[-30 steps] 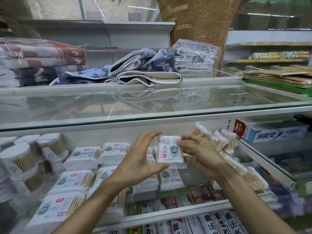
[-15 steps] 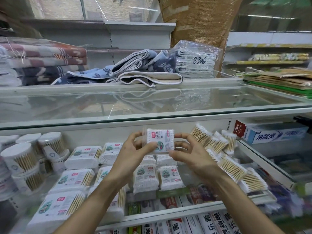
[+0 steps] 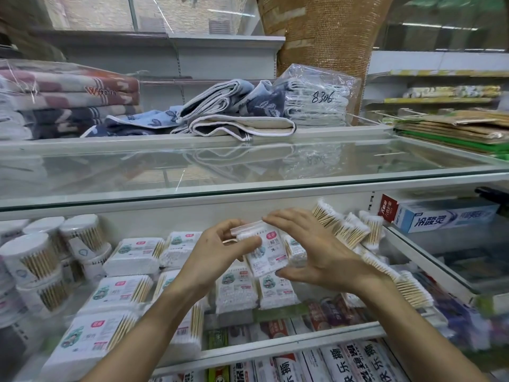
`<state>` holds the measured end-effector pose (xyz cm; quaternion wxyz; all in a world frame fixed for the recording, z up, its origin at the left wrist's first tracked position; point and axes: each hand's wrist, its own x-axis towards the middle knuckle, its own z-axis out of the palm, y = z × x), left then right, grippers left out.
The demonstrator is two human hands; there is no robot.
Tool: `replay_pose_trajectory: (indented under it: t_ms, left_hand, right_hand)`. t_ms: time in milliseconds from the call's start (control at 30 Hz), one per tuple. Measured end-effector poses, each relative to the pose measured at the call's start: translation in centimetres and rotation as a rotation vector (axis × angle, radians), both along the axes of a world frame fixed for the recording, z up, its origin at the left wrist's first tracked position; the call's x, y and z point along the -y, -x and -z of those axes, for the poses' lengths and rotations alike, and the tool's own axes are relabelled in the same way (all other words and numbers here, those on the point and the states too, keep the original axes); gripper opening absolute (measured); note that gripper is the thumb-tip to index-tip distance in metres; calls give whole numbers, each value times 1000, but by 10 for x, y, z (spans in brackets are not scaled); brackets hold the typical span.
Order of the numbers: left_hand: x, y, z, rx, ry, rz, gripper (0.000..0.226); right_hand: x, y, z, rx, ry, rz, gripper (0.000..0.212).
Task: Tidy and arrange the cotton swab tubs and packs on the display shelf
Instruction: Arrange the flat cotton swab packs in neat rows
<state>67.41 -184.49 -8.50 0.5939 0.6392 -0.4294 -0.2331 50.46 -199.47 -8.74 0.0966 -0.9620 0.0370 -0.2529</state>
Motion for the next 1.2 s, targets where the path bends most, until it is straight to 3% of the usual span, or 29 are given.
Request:
replay_pose_trajectory:
  t_ms: [133,300,367,500,667,900,1000,1200]
  left_hand:
    - [3,-2,2,63,1,11,53]
    - [5,-8,14,691,-138,110,95]
    - [8,-8,21,848,-232,124,94]
    - [12,-6,34,925,-391,142,92]
    - [13,-1,39,1127,-533,158,69]
    - [16,-3,41,1181,-554,138,68]
    - [15,-4,40,1086,-486,160,77]
    - [11,0,31,779,-209,85,50]
  right_hand:
    - [4,2,3,-13,-26,39,84]
    - [15,7,8,-110,-221,114,86]
    - [20,7,12,-202,-267,134,85]
    - [22,5,25,-363,-345,130,83]
    - [18,1,33,-450,-297,134,77]
    - [16,-4,34,-400,-248,166,73]
    - [16,4,26,-235,-335,200,67]
    - [58,11,18,197,-263,674,52]
